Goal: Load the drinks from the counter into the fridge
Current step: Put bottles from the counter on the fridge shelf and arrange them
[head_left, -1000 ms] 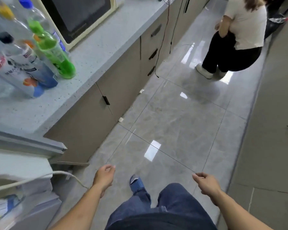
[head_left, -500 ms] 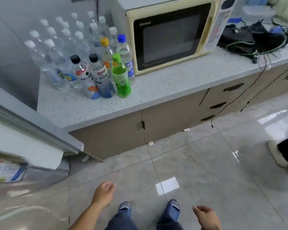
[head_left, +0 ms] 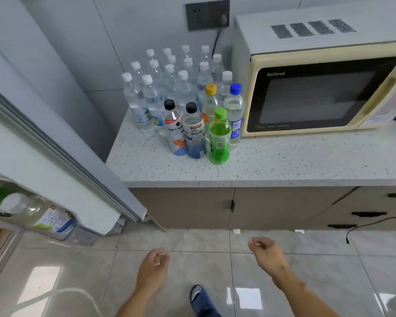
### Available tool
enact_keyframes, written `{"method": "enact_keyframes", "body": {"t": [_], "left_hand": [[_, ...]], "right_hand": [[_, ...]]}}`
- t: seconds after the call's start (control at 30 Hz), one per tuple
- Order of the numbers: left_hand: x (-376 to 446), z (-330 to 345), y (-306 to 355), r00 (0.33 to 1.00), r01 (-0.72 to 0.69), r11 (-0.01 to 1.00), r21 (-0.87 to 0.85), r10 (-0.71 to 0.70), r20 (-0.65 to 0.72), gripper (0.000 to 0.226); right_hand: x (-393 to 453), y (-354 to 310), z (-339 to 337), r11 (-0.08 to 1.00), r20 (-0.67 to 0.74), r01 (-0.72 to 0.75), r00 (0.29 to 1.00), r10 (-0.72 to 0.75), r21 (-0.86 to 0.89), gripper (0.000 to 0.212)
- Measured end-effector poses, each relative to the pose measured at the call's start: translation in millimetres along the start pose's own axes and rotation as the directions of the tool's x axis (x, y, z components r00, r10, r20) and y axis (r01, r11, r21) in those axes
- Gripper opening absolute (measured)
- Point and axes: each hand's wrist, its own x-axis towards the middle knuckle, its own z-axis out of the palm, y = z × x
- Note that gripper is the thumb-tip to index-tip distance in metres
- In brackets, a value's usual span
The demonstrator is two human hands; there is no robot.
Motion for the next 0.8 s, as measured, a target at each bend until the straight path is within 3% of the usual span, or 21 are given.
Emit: {"method": "enact_keyframes", "body": {"t": [0.17,0.3,0.37,0.5,0.57,0.63,0.73,0.8], "left_hand": [[25.9,-0.5,85.2,0.989,-0.139,0.979,-0.146,0.144,0.023,0.026],[53.9,-8.7,149.1,0.969,-0.243,0.945,-0.218,0.248,-0.003,0.027],[65.1,-14.6,175.3,0.958,-0.286,0.917,-0.277,0.279,-0.065,0.022],[85.8,-32.4,230.0,0.893,-0.423,0.884,-0.198,0.370,-0.257,0.031],[94.5,-42.0,261.3,0.835,-0.502,0.856,-0.120,0.444,-0.323,0.039],[99.4,-50.1,290.4,0.777,-0.561,0.828,-0.021,0.518,-0.357,0.045],[106.7,-58.2,322.9,0.705,-0.610,0.775,0.164,0.626,-0.335,0.052],[113.6,-60.8,336.3,0.691,-0.594,0.743,0.308,0.667,-0.278,0.054]], "right_hand": [[17.6,-105.0,8.7,0.977,0.014,0.205,0.979,-0.205,-0.051,0.020],[21.5,-183.9,12.3,0.902,-0.020,0.421,0.905,-0.425,-0.096,0.027],[17.3,-217.4,14.0,0.812,-0.059,0.568,0.813,-0.579,-0.137,0.029],[10.4,-282.1,14.7,0.504,-0.077,0.831,0.501,-0.862,-0.237,0.033],[15.5,-318.6,12.5,0.419,-0.035,0.867,0.426,-0.904,-0.270,0.038],[22.9,-350.3,9.1,0.409,0.011,0.860,0.433,-0.902,-0.307,0.041],[36.1,-382.2,5.7,0.427,0.130,0.806,0.515,-0.847,-0.410,0.049],[44.7,-394.0,5.7,0.405,0.212,0.769,0.558,-0.802,-0.494,0.052]]}}
